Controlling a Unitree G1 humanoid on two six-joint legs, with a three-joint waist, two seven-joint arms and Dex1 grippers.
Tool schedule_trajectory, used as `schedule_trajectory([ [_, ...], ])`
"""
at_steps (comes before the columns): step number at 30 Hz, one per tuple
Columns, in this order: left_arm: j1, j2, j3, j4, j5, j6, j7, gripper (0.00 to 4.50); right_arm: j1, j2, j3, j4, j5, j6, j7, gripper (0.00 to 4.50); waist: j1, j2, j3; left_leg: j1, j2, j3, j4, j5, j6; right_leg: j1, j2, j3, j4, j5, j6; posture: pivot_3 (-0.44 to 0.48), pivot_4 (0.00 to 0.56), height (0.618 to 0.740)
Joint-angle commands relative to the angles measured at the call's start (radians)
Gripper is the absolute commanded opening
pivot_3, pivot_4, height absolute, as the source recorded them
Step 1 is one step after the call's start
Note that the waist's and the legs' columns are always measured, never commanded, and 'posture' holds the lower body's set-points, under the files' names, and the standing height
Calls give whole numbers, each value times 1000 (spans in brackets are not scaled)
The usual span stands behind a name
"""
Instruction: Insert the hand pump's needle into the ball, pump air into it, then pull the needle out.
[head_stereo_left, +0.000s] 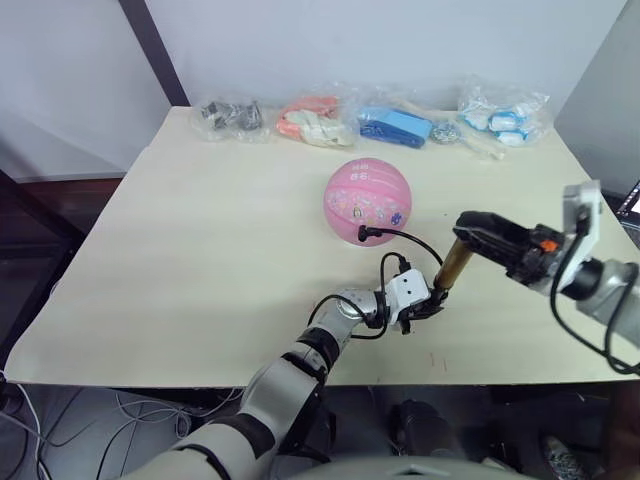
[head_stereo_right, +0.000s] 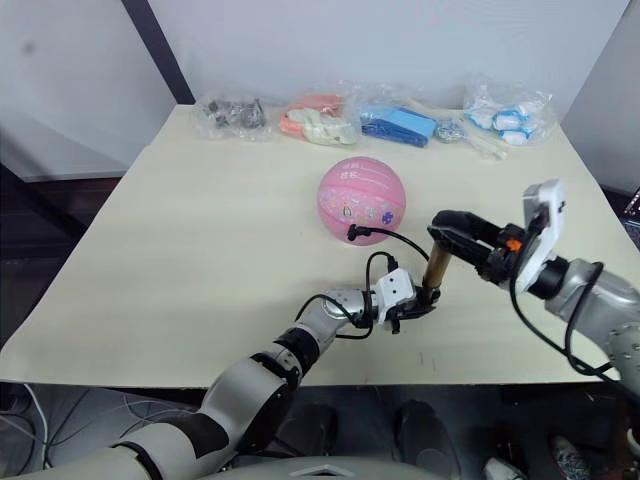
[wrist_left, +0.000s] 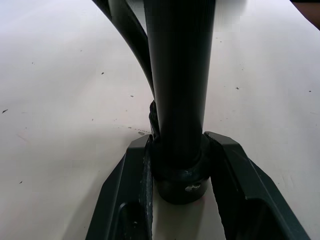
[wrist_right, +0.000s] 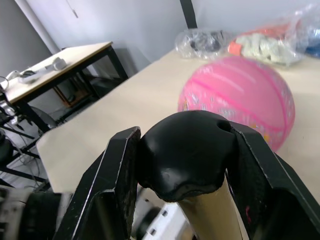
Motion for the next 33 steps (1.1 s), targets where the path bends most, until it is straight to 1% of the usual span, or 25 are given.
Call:
schedule_trajectory([
  [1, 44, 20, -28, 73, 47, 53, -18, 1104, 73, 26, 118, 110, -155, 16, 26, 1971, 0, -2, -2, 0, 0, 0, 0, 0, 0, 0, 0, 1, 0, 0, 0, 0, 150, 740],
  [6, 46, 23, -28, 74, 46, 52, -17, 1104, 96, 58, 142, 113, -211, 9, 54, 1971, 0, -2, -6, 1, 0, 0, 0, 0, 0, 0, 0, 0, 0, 0, 0, 0, 150, 740],
  [8, 46, 22, -27, 74, 46, 52, -17, 1104, 100, 53, 137, 101, -225, 15, 62, 1971, 0, -2, -7, 1, 0, 0, -1, 0, 0, 0, 0, 0, 0, 0, 0, 0, 150, 740],
  [10, 47, 21, -27, 74, 46, 53, -17, 1104, 86, 56, 89, 81, -187, 31, 48, 1971, 0, -2, -7, 1, 0, -1, -1, 0, 0, 0, 0, 0, 0, 0, 0, 0, 150, 740],
  [14, 47, 19, -27, 75, 46, 53, -17, 1104, -5, 16, -51, 19, -55, 82, -3, 1971, 1, 0, -5, 0, 0, -1, -1, 0, 0, 0, 0, 0, 0, 0, 0, 0, 150, 740],
  [16, 46, 19, -27, 76, 46, 53, -16, 1104, -59, -17, -114, -4, 29, 119, -34, 1971, 3, 4, 0, -1, 0, -1, -1, 0, 0, -1, -1, 0, 0, 0, 0, 0, 150, 740],
  [19, 45, 17, -26, 78, 46, 54, -15, 1104, -177, -101, -216, -13, 216, 176, -105, 1971, 4, 12, 7, -4, -1, -1, 0, 0, 0, -2, -3, 0, 0, 0, 0, 0, 150, 740],
  [21, 44, 13, -27, 80, 47, 55, -14, 1104, -239, -157, -261, -1, 323, 201, -147, 1971, 4, 12, 9, -5, -2, -1, 1, 0, 0, -2, -4, -1, 0, 0, 0, 0, 150, 740],
  [24, 43, 9, -28, 81, 47, 55, -13, 1104, -306, -240, -297, 23, 445, 235, -206, 1971, 6, 12, 11, -7, -2, -1, 1, 0, 0, -3, -5, -1, -1, 0, 0, 0, 150, 740],
  [27, 41, 7, -27, 81, 47, 56, -13, 1104, -353, -308, -312, 48, 531, 247, -251, 1971, 7, 10, 12, -8, -2, -2, 1, 0, 0, -3, -5, -1, -1, 0, -1, 0, 150, 740],
  [30, 42, 8, -28, 81, 48, 55, -13, 1104, -390, -361, -320, 69, 579, 252, -276, 1971, 7, 11, 13, -9, -2, -1, 2, 0, 0, -4, -5, -1, -1, 0, -1, 0, 150, 740],
  [33, 42, 10, -29, 82, 49, 55, -14, 1104, -443, -403, -319, 99, 609, 250, -296, 1971, 7, 12, 13, -16, -2, -1, 4, 0, 1, -11, -6, -1, -1, 3, -3, 0, 150, 740],
])
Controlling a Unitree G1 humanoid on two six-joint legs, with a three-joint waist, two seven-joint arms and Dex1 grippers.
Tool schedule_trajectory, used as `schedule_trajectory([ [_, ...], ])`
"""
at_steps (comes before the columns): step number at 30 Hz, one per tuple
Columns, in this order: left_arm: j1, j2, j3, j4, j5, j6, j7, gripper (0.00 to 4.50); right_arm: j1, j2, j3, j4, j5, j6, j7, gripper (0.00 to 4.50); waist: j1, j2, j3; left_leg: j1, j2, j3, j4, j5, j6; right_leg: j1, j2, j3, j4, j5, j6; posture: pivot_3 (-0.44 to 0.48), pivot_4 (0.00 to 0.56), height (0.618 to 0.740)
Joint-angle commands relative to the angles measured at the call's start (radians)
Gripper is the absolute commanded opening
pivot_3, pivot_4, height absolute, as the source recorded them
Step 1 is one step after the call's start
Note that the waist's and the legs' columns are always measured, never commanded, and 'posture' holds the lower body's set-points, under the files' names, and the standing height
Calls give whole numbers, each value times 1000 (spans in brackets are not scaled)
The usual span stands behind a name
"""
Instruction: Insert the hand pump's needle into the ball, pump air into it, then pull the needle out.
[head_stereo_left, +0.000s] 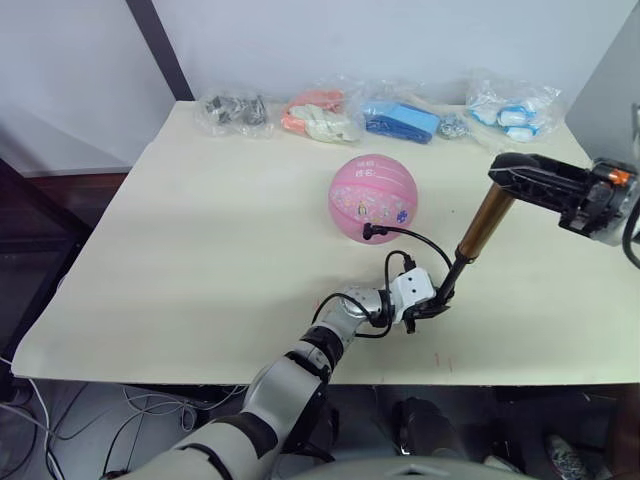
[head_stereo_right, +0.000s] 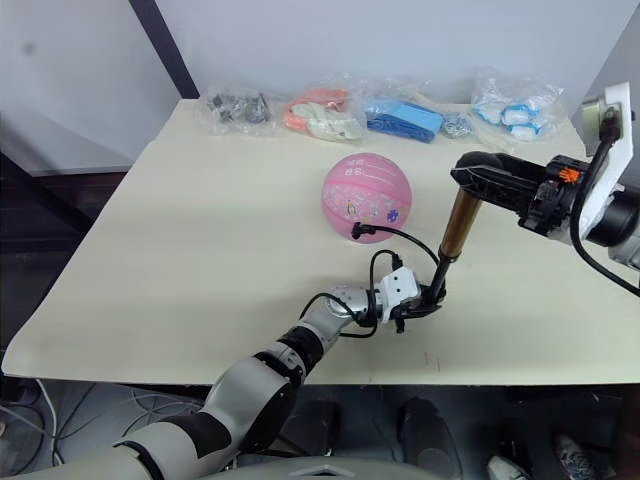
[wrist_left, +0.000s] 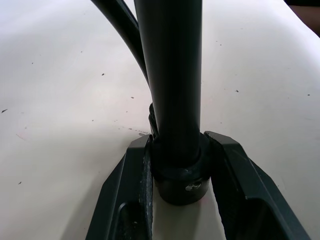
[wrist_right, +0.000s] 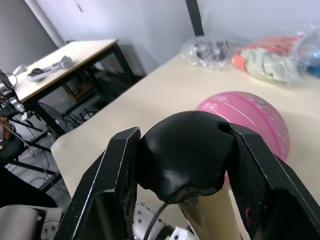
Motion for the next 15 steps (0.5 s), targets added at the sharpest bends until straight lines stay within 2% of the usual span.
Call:
schedule_trajectory([
  [1, 55, 31, -31, 85, 54, 57, -3, 1104, -115, -50, -105, 26, 48, -73, -25, 1971, 1, 0, 0, -2, 0, 1, 1, 0, 0, -2, 0, 0, 0, 1, 0, 0, 150, 740],
  [4, 56, 31, -31, 85, 54, 57, -2, 1104, -96, -23, -94, 5, 45, -71, -26, 1971, 2, 0, 0, -6, 0, 1, 1, 0, 0, -7, 0, 1, 1, 1, 0, 0, 150, 740],
  [9, 55, 28, -30, 83, 53, 59, -1, 1104, 59, 100, -63, -56, -66, -91, 6, 1971, 5, -2, 0, -5, 0, 1, 0, 0, 0, -7, 0, 1, 2, 1, 0, 0, 150, 740],
  [13, 55, 30, -31, 82, 53, 57, -2, 1104, 215, 173, 18, -103, -288, -150, 117, 1971, -1, -6, -3, -1, 0, 1, 0, 0, 0, -3, 2, 1, 2, 1, 0, 0, 150, 740],
  [15, 54, 33, -29, 82, 51, 56, -3, 1104, 276, 217, 51, -115, -343, -178, 146, 1971, -4, -6, -5, 1, 0, 1, 0, 0, 0, -1, 2, 1, 2, 1, 0, 0, 150, 740],
])
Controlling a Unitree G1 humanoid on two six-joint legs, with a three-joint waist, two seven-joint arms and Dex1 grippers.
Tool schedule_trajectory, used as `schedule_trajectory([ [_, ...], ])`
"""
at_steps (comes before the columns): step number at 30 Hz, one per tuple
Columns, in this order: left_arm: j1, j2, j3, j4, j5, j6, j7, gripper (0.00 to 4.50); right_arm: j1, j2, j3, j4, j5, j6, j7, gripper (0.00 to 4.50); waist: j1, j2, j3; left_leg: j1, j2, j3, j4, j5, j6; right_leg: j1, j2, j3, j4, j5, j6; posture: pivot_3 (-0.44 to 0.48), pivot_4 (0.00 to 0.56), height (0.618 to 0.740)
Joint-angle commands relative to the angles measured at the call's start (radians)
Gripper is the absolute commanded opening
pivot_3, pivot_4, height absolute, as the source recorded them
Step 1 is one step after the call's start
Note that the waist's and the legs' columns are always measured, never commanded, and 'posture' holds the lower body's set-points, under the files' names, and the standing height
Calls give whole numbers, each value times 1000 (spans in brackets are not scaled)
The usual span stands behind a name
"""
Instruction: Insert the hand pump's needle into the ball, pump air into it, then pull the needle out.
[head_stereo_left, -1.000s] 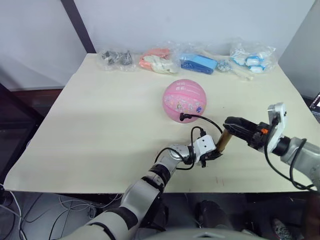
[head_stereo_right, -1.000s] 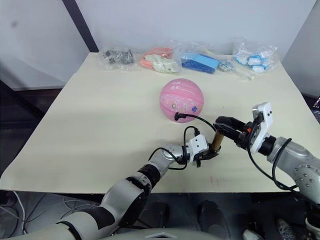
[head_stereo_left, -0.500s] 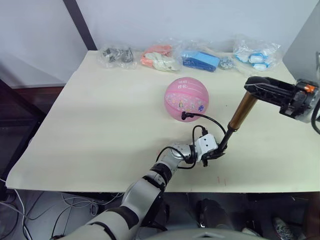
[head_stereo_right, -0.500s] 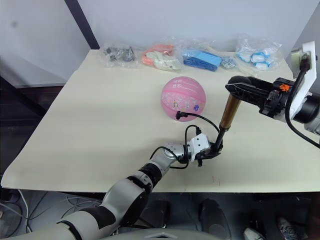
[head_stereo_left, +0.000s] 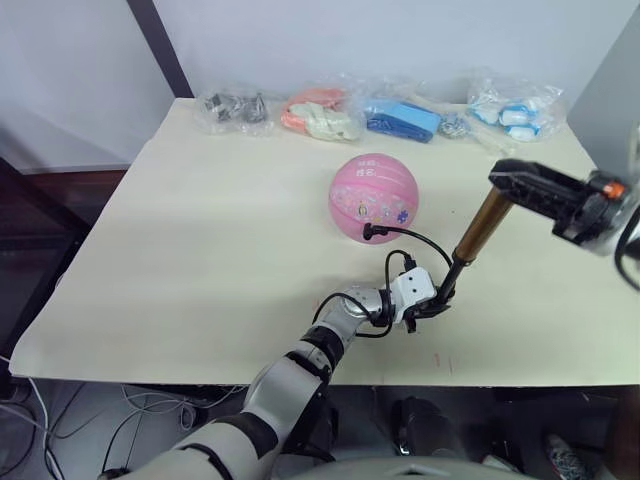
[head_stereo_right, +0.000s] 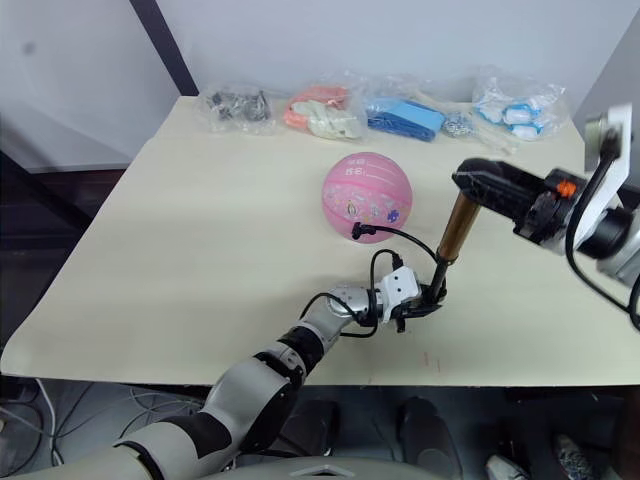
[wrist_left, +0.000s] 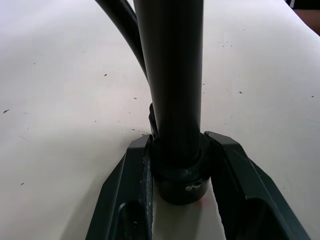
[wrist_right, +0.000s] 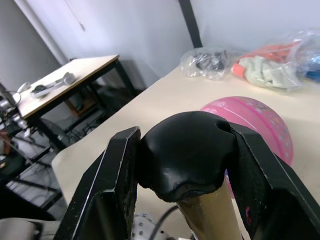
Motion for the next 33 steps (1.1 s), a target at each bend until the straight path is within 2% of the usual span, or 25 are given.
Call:
schedule_trajectory([
  [1, 48, 31, -27, 81, 49, 56, -15, 1104, 113, 52, 88, -18, -183, -39, 53, 1971, -2, -2, -2, 2, 0, 0, 0, 0, 0, 2, 1, 0, 0, -2, 2, 0, 150, 740],
  [5, 48, 34, -26, 81, 48, 56, -15, 1104, 189, 140, 194, -3, -315, -94, 91, 1971, -6, -4, -5, 13, 2, 0, -3, 0, 0, 11, 3, 0, -1, -3, 3, 0, 150, 740],
  [9, 48, 34, -26, 80, 47, 55, -16, 1104, 216, 218, 293, 34, -434, -141, 119, 1964, -6, -5, -10, 15, 3, 0, -4, 0, 0, 11, 4, 0, -1, -4, 3, 0, 150, 740],
  [14, 48, 32, -28, 79, 48, 53, -17, 1104, 261, 282, 448, 170, -645, -210, 204, 1939, -6, -8, -20, 16, 3, 0, -4, 0, -1, 12, 5, 0, -1, -4, 2, 0, 150, 740],
  [18, 45, 31, -29, 82, 50, 52, -15, 1104, 261, 310, 458, 206, -694, -237, 241, 1939, -7, -13, -28, 19, 3, 0, -7, -1, -1, 14, 5, 0, -1, -5, 0, 0, 150, 740],
  [21, 43, 33, -29, 84, 50, 53, -13, 1104, 221, 291, 384, 125, -632, -202, 235, 1938, -6, -13, -28, 21, 4, -1, -9, -1, -1, 14, 5, 0, -1, -6, 0, 0, 150, 740],
  [26, 45, 33, -29, 85, 51, 55, -10, 1104, 65, 169, 170, -10, -375, -85, 171, 1938, -2, -4, -19, 18, 3, -1, -9, 0, -1, 13, 5, 0, -1, -6, -1, 0, 150, 740],
  [30, 43, 31, -27, 85, 51, 57, -10, 1104, -48, 58, 48, -11, -187, 9, 107, 1938, 0, 9, -6, 13, 1, -1, -8, 0, -1, 10, 1, 0, -1, -5, -1, 0, 150, 740],
  [33, 41, 31, -25, 87, 50, 58, -10, 1104, -132, -23, -11, 20, -71, 54, 57, 1938, 1, 4, -1, 12, -1, -1, -8, 0, 0, 9, -1, -1, -2, -5, 0, 0, 150, 740],
])
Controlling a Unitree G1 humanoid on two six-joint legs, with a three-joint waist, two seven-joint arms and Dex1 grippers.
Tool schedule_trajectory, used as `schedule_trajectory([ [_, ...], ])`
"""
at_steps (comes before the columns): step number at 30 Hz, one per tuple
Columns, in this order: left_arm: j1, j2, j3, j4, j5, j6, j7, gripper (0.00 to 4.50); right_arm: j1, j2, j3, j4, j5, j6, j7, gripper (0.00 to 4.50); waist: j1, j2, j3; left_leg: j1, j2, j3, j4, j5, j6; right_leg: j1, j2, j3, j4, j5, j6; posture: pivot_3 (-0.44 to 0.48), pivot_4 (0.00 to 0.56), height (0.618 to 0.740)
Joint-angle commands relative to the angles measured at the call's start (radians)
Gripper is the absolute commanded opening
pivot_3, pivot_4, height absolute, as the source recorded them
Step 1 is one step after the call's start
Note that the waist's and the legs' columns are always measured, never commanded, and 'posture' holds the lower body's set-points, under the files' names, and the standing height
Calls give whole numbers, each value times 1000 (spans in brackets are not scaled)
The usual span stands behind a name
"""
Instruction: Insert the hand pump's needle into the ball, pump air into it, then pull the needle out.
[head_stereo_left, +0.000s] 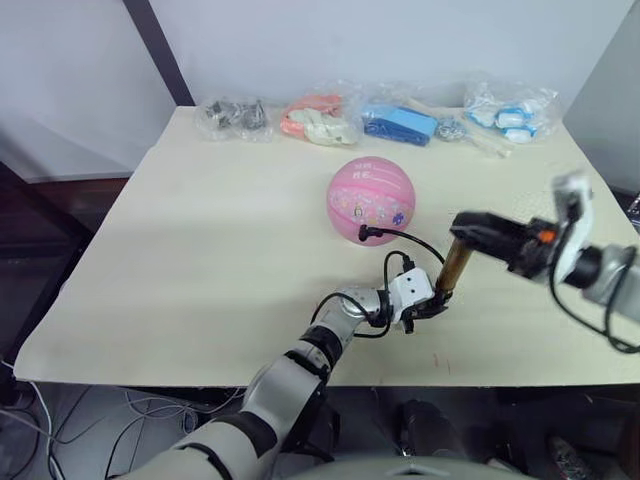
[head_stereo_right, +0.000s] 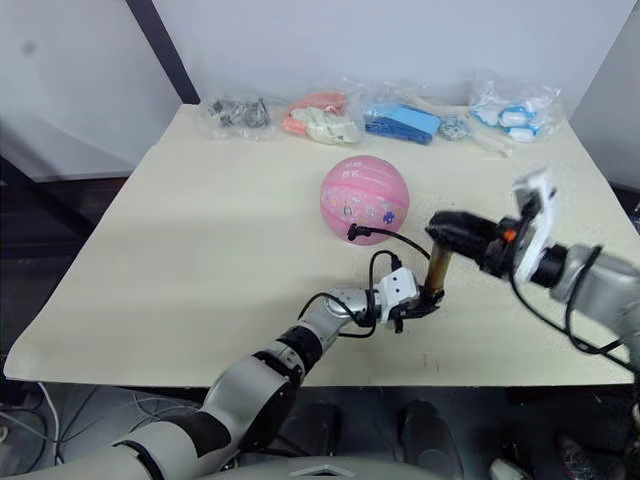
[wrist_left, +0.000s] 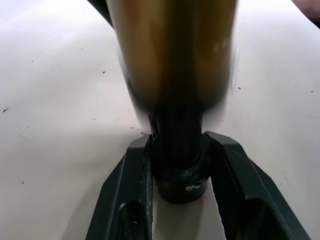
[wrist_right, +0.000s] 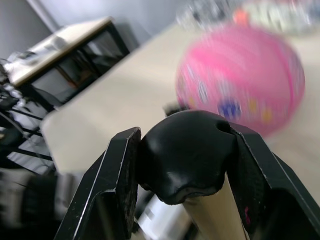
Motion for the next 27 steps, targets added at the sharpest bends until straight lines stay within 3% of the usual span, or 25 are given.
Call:
schedule_trajectory([
  [1, 45, 29, -25, 77, 49, 57, -1, 1104, -113, -86, -142, -5, 142, 16, -75, 1938, 1, -3, 3, -1, 0, -1, 0, 0, 0, 0, 0, -1, 0, 0, 0, 0, 150, 740],
  [8, 43, 31, -24, 79, 48, 59, 2, 1104, -279, -227, -170, 65, 326, 56, -182, 1938, 0, -2, 9, -6, 1, -1, 4, 0, 0, -2, -1, -1, 0, 1, 2, 0, 150, 740],
  [13, 47, 29, -25, 77, 48, 58, 1, 1104, -296, -241, -162, 68, 353, 61, -203, 1938, 1, -2, 9, -16, 1, -1, 8, 0, 0, -12, -1, -1, 1, 4, 0, 0, 150, 740],
  [19, 50, 26, -26, 74, 47, 57, 0, 1104, -155, -158, -145, 13, 259, 43, -167, 1938, 2, -4, 8, -16, 1, 0, 8, 0, 0, -13, -2, 0, 1, 4, 0, 0, 150, 740],
  [22, 52, 26, -28, 72, 48, 56, -1, 1104, -4, -94, -115, -25, 155, 14, -102, 1938, 2, -10, 4, -15, 1, 0, 8, 0, 0, -11, 0, 0, 1, 4, 0, 0, 150, 740],
  [27, 54, 28, -26, 69, 46, 56, -1, 1104, 147, -5, 3, -38, -43, -70, -20, 1938, -6, -12, 0, -5, 2, 0, 8, 0, 0, -2, 2, 0, 1, 2, 5, 0, 150, 740],
])
